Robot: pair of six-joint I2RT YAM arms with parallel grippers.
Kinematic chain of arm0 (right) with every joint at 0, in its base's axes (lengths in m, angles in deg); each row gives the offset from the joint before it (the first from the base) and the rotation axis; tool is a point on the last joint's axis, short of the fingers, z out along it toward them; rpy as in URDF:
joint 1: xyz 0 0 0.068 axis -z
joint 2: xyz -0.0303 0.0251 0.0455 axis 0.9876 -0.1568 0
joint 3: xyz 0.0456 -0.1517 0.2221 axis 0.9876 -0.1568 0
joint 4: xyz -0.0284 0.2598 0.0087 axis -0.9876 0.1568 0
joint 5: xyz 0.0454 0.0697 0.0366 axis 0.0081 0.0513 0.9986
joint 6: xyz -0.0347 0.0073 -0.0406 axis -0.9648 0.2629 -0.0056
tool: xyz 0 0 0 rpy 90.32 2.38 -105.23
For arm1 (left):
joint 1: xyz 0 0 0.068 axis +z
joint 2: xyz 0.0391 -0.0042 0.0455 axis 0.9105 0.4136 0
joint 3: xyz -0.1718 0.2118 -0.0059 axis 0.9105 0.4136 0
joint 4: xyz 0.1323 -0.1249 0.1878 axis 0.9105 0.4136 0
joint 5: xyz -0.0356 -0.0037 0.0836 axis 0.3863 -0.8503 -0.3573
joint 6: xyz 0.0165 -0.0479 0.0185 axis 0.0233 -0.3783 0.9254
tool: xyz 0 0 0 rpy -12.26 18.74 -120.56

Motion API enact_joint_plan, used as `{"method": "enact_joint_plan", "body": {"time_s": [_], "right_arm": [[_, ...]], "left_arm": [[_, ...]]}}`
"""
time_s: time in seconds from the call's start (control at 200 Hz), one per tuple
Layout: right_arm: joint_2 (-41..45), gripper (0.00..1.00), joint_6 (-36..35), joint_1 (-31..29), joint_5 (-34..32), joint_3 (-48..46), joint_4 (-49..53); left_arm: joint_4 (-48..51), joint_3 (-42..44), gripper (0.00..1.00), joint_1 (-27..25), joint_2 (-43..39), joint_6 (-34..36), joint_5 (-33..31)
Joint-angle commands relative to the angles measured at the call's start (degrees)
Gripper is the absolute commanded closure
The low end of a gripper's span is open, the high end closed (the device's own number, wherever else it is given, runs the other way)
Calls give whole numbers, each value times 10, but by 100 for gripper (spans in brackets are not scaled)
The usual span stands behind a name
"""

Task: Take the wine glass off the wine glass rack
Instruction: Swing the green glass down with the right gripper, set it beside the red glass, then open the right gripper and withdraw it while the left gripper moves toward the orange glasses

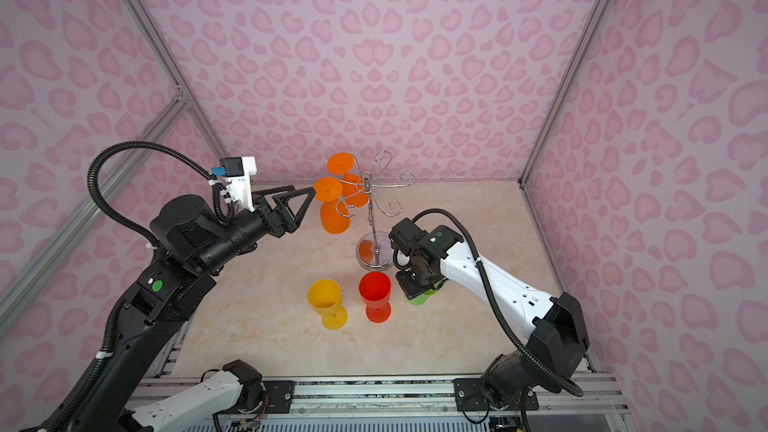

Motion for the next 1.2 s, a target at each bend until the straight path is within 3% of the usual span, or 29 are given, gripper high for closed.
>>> {"method": "enact_joint_plan", "body": {"time_s": [0.0,0.395,0.66,0.96,1.09,1.195], "right_arm": [[-11,100,-6,-4,-16,4,33],[-8,70,-2,-6,-25,20,27],[33,58,6,-6,-26,36,4],[97,56,29,15,-63,48,13],[183,55,48,48,-37,19,-42],[271,56,57,95,-2,-19,-103]], "left_arm": [[-4,1,16,1,0,7,0],[-6,1,16,3,3,5,5],[-2,19,15,3,-6,0,-12],[1,24,14,8,-13,-13,-29],[3,33,12,21,-27,-34,-41],[4,39,12,58,-29,-75,1]]}}
